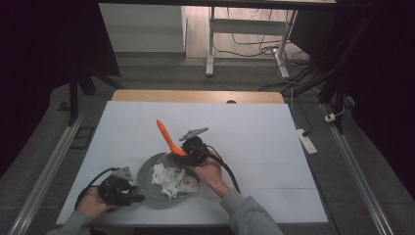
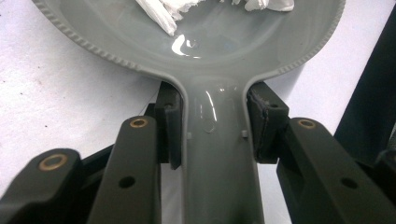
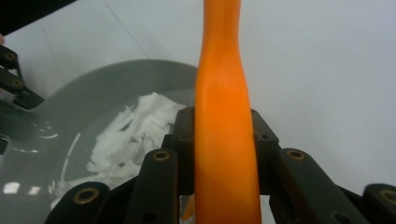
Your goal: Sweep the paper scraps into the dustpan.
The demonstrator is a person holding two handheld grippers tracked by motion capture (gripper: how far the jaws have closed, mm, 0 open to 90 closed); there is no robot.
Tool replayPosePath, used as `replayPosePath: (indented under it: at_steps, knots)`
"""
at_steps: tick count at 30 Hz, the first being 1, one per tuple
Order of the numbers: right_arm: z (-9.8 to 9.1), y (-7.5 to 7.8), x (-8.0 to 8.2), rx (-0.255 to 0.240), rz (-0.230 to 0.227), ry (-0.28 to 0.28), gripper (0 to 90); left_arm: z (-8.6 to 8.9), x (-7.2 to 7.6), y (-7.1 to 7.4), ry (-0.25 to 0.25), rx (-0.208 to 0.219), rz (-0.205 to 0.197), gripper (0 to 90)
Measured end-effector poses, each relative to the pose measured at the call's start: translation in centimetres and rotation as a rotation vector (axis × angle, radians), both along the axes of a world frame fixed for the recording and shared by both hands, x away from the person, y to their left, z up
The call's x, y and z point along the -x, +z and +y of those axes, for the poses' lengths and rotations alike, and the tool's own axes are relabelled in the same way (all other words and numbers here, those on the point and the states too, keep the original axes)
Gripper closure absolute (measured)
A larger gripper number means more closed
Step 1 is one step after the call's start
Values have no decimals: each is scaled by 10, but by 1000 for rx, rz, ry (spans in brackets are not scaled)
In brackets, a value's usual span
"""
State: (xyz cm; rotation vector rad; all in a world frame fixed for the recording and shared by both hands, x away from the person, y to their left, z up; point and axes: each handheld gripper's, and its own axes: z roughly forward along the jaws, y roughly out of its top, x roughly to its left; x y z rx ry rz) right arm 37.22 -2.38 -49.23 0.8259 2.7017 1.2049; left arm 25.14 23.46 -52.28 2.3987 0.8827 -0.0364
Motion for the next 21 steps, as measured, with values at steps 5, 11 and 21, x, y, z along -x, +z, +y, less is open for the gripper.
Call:
replayPosePath:
  at_steps: [5,11,21]
  knots:
    - [17,1,5,-24,9,16,708,0,0,0,0,-1,0,617]
    - [34,8,15,-65,13,60,708,0,0,0,3,5,-1,617]
    - [10,33,10,-128,-47,9,707,0,0,0,3,3,-3,617]
